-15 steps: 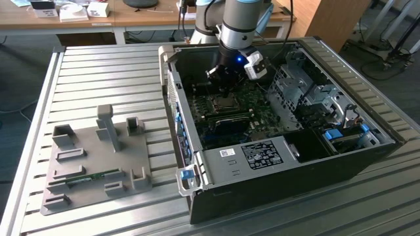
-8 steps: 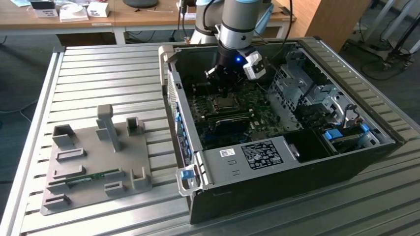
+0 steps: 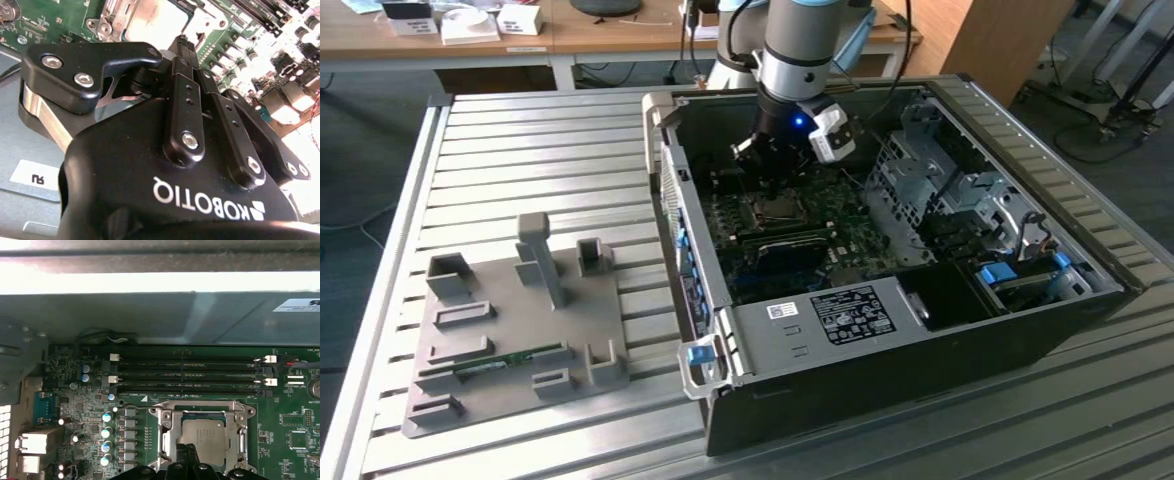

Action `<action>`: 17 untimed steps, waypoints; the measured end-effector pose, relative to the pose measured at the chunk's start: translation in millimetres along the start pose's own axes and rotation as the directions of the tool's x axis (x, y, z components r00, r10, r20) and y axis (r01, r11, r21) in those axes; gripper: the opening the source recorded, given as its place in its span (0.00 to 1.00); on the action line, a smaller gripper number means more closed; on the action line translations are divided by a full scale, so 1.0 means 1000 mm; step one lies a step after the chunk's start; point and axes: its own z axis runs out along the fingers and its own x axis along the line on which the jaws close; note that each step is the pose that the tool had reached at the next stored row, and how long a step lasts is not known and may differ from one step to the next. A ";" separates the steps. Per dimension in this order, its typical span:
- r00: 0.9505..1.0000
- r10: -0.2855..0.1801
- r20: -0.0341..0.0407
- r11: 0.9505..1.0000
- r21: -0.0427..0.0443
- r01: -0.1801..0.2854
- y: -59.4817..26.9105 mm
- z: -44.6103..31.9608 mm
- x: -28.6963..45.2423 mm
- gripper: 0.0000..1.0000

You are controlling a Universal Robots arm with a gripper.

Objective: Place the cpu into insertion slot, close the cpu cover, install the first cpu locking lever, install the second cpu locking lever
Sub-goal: 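Close the cpu cover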

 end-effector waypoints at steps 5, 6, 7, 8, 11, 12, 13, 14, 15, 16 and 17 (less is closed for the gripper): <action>1.000 0.000 0.000 1.000 0.000 0.000 -0.0001 0.0020 0.0027 0.11; 1.000 0.000 0.000 1.000 0.000 0.000 -0.0002 0.0027 0.0034 0.11; 1.000 0.000 0.000 1.000 0.000 0.000 -0.0002 0.0036 0.0041 0.11; 1.000 0.000 0.000 1.000 0.000 0.000 -0.0002 0.0043 0.0047 0.11; 1.000 0.000 0.000 1.000 0.000 0.000 -0.0003 0.0060 0.0054 0.11; 1.000 0.000 0.000 1.000 0.000 0.000 -0.0003 0.0061 0.0056 0.11; 1.000 0.000 0.000 1.000 0.000 0.000 -0.0003 0.0061 0.0057 0.11; 1.000 0.000 0.000 1.000 0.000 0.000 -0.0004 0.0074 0.0059 0.11; 1.000 0.000 0.000 1.000 0.000 0.000 -0.0004 0.0085 0.0059 0.11; 1.000 0.000 0.000 1.000 0.000 0.000 -0.0004 0.0085 0.0059 0.11; 1.000 0.000 0.000 1.000 0.000 0.000 -0.0004 0.0085 0.0059 0.11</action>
